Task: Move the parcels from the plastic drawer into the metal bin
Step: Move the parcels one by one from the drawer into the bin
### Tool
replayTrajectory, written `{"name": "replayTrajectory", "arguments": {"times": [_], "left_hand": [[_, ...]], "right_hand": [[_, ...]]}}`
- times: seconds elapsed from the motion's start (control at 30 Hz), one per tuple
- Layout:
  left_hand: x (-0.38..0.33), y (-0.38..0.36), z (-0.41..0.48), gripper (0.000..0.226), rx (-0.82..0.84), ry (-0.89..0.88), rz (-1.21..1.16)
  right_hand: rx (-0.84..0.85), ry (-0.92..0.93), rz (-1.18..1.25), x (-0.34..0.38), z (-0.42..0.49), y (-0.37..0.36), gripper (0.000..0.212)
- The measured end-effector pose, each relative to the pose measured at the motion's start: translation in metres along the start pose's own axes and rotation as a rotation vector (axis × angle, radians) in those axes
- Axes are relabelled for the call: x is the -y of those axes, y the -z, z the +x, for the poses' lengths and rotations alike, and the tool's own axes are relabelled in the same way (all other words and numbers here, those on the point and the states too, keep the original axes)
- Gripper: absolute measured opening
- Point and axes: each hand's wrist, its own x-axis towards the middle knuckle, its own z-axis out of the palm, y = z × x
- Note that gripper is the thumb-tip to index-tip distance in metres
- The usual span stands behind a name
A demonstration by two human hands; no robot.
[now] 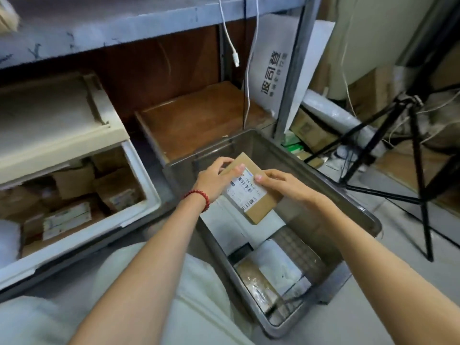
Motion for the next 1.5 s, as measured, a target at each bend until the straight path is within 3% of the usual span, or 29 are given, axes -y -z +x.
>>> {"name": "replayTrajectory", "arguments": {"times": [0.23,0.33,0.43,0.63,0.83,1.07,1.3,1.4,1.5], "left_hand": [[0.021,-0.068,0.022,0.025,0.183,0.033,0.09],[0.041,-0.085,0.025,0.034,0.115,0.036,0.372],[0.056,-0.087,0.028,0.04,0.007,-0.047,0.704],[0.084,-0.077,0.04,0.043,0.035,-0.089,0.919],[0.083,-0.07,0.051,0.042,-0.017,-0.151,0.927],[0.089,-0.06,0.056,0.04,-0.045,-0.125,0.894],[0.082,-0.048,0.049,0.039,-0.139,-0.106,0.888],[0.08,-0.037,0.039,0.037,-0.173,-0.09,0.9],[0.077,-0.023,0.027,0.036,-0.202,-0.07,0.896]], "right_hand": [[0.081,-0.197,-0.035,-0.078,0.009,0.004,0.07],[0.139,-0.302,-0.131,-0.109,0.022,-0.006,0.097],[0.23,-0.391,-0.255,-0.133,0.035,-0.016,0.088],[0.318,-0.511,-0.374,-0.172,0.058,-0.041,0.088],[0.354,-0.623,-0.387,-0.208,0.069,-0.055,0.09],[0.305,-0.654,-0.497,-0.244,0.062,-0.066,0.064],[0.331,-0.703,-0.573,-0.233,0.049,-0.069,0.048],[0.395,-0.725,-0.639,-0.233,0.042,-0.071,0.054],[0.325,-0.654,-0.637,-0.215,0.041,-0.071,0.059]]}}
